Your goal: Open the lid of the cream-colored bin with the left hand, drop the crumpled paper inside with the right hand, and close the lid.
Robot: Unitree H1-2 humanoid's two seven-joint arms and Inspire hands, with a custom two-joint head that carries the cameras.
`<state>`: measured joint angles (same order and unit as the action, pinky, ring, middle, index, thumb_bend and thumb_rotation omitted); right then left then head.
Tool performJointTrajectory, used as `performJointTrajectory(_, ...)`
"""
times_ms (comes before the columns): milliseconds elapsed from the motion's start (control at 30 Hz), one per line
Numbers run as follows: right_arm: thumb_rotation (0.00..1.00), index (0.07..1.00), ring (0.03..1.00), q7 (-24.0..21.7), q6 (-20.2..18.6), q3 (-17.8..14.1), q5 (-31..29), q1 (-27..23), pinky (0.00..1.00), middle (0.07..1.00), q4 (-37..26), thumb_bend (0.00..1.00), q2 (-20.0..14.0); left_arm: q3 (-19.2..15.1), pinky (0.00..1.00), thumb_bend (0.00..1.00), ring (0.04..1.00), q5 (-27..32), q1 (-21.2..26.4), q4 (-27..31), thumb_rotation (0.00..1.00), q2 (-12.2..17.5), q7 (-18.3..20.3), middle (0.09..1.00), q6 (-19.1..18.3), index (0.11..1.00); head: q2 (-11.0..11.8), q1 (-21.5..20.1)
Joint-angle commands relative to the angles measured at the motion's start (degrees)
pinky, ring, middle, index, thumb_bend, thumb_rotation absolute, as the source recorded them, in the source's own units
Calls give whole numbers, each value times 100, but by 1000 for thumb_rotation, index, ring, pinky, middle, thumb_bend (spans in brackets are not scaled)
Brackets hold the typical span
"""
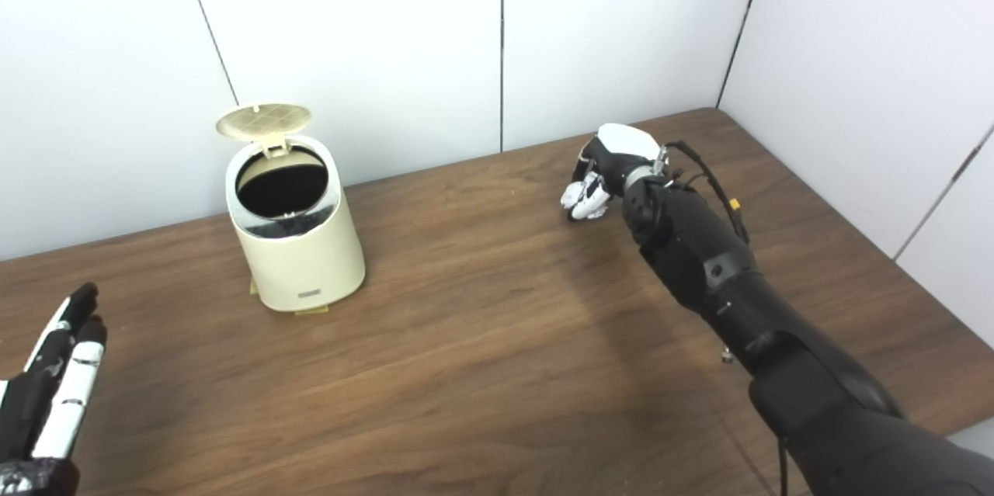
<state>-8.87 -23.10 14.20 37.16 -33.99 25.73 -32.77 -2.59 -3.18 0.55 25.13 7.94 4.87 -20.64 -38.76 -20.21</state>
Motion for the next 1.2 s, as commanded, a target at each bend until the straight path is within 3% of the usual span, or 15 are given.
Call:
performJointTrajectory(0,0,511,395,118,118,-61,37,-87,380,494,-279,517,-170,3,1000,468,1000,-53,134,141,751,18,-65,1000,213,1000,-13,43)
performJointTrajectory(267,0,519,374,544,452,-74,524,273,313,502,-2178,494,-63,70,1000,482,1000,-12,114,145,757,-45,-42,1000,104,1000,-2,418)
performJointTrajectory(300,0,525,377,619,512,-91,590,293,353,508,-2370,495,-33,82,1000,480,1000,-13,105,128,750,-48,-34,1000,115,1000,9,486)
performJointTrajectory(500,0,537,386,667,468,-240,754,350,303,518,-3121,491,300,180,1000,498,1000,-38,54,-25,748,-90,-34,1000,270,1000,111,860)
performJointTrajectory(600,0,494,426,621,618,-222,787,344,375,494,-3480,503,471,235,1000,530,1000,-41,32,-163,732,-168,-70,1000,352,1000,189,1186)
performJointTrajectory(700,0,529,377,502,708,-209,741,316,426,493,-3734,498,667,305,1000,551,1000,-80,12,-285,727,-270,-118,993,471,998,254,1463)
performJointTrajectory(833,0,534,365,466,727,-202,765,283,396,494,-3951,496,1024,406,1000,537,1000,-154,-27,-408,736,-395,-171,984,630,1000,312,1724)
performJointTrajectory(967,0,532,366,826,1414,-151,614,245,345,498,-3821,494,1344,500,1000,548,1000,-366,-83,-479,747,-498,-245,980,706,1000,344,1891)
performJointTrajectory(1167,0,535,385,1340,2140,-96,499,14,298,511,-3383,491,1946,603,1000,548,1000,-547,-141,-559,803,-592,-346,987,773,1000,380,2158)
